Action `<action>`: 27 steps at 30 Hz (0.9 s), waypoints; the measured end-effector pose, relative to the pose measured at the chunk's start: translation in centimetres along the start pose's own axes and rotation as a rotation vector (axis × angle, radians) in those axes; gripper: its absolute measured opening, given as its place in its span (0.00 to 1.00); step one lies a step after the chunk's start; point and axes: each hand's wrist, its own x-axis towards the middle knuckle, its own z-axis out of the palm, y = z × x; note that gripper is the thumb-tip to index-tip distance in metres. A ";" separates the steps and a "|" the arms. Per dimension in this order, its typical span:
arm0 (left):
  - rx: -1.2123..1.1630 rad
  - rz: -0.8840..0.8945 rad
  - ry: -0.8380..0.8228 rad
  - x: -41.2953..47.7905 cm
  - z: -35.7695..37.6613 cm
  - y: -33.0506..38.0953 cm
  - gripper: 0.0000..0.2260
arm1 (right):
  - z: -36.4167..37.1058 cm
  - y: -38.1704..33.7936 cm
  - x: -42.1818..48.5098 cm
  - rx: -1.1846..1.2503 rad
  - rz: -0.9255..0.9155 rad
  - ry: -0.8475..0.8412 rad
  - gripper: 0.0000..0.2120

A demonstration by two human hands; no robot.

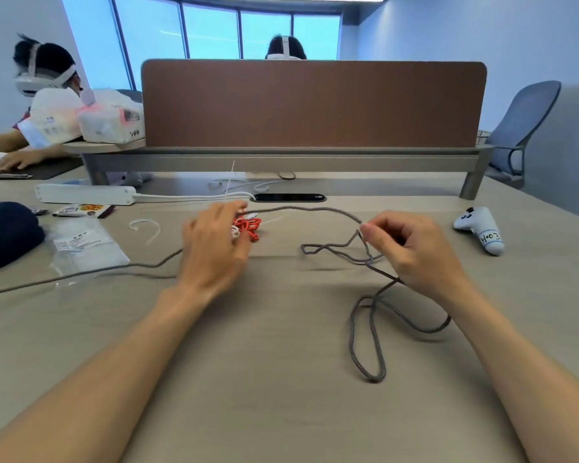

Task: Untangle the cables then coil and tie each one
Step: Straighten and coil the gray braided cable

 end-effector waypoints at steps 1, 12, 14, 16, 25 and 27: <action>-0.063 0.101 -0.027 -0.4 0.0 1.3 0.21 | 0.4 -0.1 -0.1 -0.041 -0.025 -0.031 0.10; -0.230 0.397 -0.017 -0.4 1.5 4.4 0.10 | 1.9 -0.4 -0.4 -0.109 -0.121 -0.213 0.15; -0.190 0.247 0.078 0.3 0.7 2.7 0.12 | 1.5 0.2 -0.2 -0.121 -0.080 -0.203 0.16; -0.115 0.132 0.120 0.6 0.5 1.2 0.14 | 1.0 0.5 -0.1 -0.108 -0.046 -0.190 0.16; 0.044 -0.215 0.159 1.2 -0.5 -2.4 0.11 | -1.0 1.4 0.0 -0.219 0.050 -0.201 0.11; 0.052 -0.183 0.085 0.6 -0.1 -1.7 0.10 | -0.7 1.5 -0.1 -0.224 0.040 -0.205 0.11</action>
